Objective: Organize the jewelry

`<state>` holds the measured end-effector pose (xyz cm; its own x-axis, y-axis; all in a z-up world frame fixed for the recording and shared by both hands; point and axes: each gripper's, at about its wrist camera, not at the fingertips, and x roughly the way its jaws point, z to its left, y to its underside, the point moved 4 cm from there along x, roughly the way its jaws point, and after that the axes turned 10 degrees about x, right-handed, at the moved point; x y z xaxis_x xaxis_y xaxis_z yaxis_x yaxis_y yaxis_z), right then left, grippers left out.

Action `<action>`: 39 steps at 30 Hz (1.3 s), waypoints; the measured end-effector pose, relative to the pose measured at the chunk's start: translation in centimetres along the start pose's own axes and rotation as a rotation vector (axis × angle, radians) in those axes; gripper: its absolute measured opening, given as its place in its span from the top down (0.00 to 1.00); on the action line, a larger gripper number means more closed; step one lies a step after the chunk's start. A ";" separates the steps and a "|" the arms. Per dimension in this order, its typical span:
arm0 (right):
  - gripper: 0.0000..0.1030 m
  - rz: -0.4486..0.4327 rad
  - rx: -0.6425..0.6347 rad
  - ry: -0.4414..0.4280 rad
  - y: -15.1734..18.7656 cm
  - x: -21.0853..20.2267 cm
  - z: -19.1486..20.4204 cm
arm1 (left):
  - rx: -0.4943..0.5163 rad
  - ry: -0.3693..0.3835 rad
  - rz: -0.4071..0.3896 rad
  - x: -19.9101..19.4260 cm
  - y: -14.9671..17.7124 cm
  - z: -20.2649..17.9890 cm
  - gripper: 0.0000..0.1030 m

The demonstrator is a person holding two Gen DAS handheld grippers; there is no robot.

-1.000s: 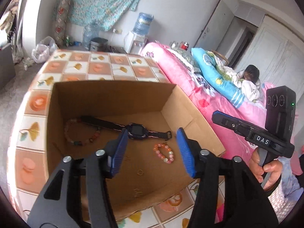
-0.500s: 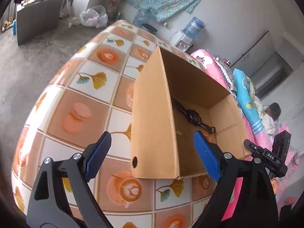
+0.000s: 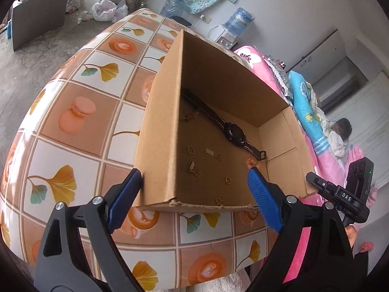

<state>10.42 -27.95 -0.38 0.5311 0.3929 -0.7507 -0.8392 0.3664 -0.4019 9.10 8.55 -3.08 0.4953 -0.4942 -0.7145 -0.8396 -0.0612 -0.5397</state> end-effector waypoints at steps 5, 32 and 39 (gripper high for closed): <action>0.60 0.002 0.000 0.018 2.8 -1.6 0.2 | 0.005 0.009 0.011 -1.7 2.4 -0.5 0.18; 0.09 -0.130 -0.186 0.022 13.8 -7.4 5.8 | 0.335 -0.217 -0.216 -11.0 8.9 -7.6 0.08; 0.09 -0.129 -0.097 0.227 13.7 -4.8 5.2 | 0.398 -0.407 -0.121 -8.0 9.4 -8.4 0.08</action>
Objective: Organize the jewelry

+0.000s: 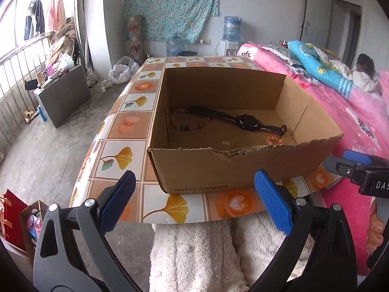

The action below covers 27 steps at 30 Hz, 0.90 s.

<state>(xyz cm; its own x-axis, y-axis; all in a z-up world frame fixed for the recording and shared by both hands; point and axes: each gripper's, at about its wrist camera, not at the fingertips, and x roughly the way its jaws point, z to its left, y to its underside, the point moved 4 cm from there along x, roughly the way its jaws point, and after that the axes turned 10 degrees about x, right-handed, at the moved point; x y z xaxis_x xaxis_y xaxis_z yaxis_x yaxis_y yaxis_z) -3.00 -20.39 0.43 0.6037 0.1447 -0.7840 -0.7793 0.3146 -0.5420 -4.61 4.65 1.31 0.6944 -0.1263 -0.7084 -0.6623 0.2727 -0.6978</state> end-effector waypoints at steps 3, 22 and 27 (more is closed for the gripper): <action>0.09 -0.011 -0.002 0.038 -0.1 0.4 0.3 | 0.001 -0.046 0.035 0.5 -0.3 -0.1 0.08; 0.08 0.058 -0.021 0.098 -0.3 3.0 2.3 | -0.043 -0.010 0.268 4.2 -0.9 -1.3 0.08; 0.08 0.060 -0.028 0.109 -0.3 3.1 2.3 | -0.036 -0.011 0.283 4.6 -1.1 -1.5 0.08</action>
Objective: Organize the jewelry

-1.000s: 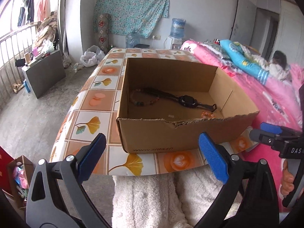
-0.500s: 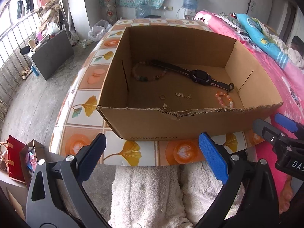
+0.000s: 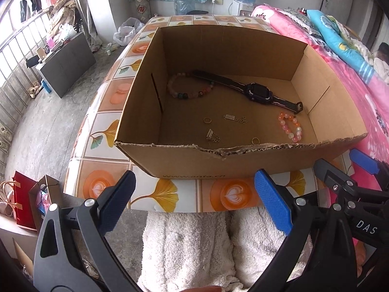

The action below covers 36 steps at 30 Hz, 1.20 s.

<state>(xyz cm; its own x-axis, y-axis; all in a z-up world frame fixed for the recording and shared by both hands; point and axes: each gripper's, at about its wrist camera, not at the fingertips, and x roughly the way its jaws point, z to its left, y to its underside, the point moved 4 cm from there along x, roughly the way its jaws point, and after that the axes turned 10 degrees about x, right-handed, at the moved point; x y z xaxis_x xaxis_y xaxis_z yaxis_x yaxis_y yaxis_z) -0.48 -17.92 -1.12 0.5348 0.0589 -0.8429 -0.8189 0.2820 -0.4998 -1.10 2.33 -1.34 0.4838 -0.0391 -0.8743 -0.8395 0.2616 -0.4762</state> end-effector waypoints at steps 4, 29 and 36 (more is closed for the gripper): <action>0.08 -0.002 -0.003 0.006 -0.1 0.0 0.0 | -0.002 0.001 0.005 0.1 -0.1 0.0 0.08; 0.08 0.044 0.029 0.009 -0.4 1.2 -0.3 | 0.005 -0.003 0.050 1.1 -0.8 -0.4 0.08; 0.08 0.050 0.039 0.014 -0.4 1.3 -0.4 | 0.008 -0.001 0.057 1.4 -1.0 -0.6 0.08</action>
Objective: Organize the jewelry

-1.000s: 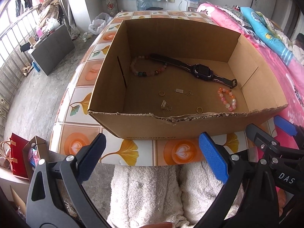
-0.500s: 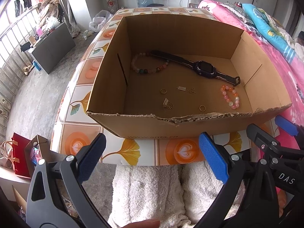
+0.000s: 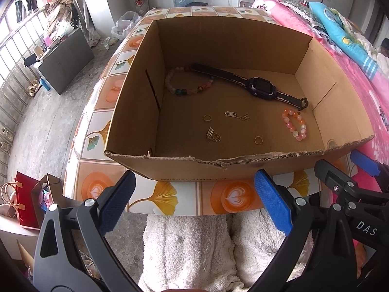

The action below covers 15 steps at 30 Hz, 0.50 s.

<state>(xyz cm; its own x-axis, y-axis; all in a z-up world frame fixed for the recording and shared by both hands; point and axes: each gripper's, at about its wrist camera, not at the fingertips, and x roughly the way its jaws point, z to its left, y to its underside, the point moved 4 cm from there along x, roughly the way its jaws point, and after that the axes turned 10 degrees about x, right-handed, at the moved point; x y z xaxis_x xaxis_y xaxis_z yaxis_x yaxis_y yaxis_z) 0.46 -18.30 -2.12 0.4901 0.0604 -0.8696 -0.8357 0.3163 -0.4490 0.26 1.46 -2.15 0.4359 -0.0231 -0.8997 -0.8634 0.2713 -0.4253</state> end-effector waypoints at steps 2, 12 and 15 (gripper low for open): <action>0.08 0.002 0.000 0.002 0.0 0.0 0.0 | -0.001 0.001 0.001 0.1 0.0 0.0 0.08; 0.08 0.004 0.001 0.004 0.0 0.1 0.0 | -0.001 0.002 0.006 0.1 0.1 0.0 0.08; 0.08 0.003 0.000 0.004 -0.1 0.1 0.0 | -0.001 0.002 0.005 0.1 0.1 0.0 0.08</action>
<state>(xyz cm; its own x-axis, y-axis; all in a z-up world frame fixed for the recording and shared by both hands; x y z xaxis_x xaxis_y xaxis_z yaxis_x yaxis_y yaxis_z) 0.57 -18.31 -2.20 0.4865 0.0579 -0.8718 -0.8372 0.3164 -0.4461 0.25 1.52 -2.31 0.4310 -0.0238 -0.9020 -0.8659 0.2702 -0.4209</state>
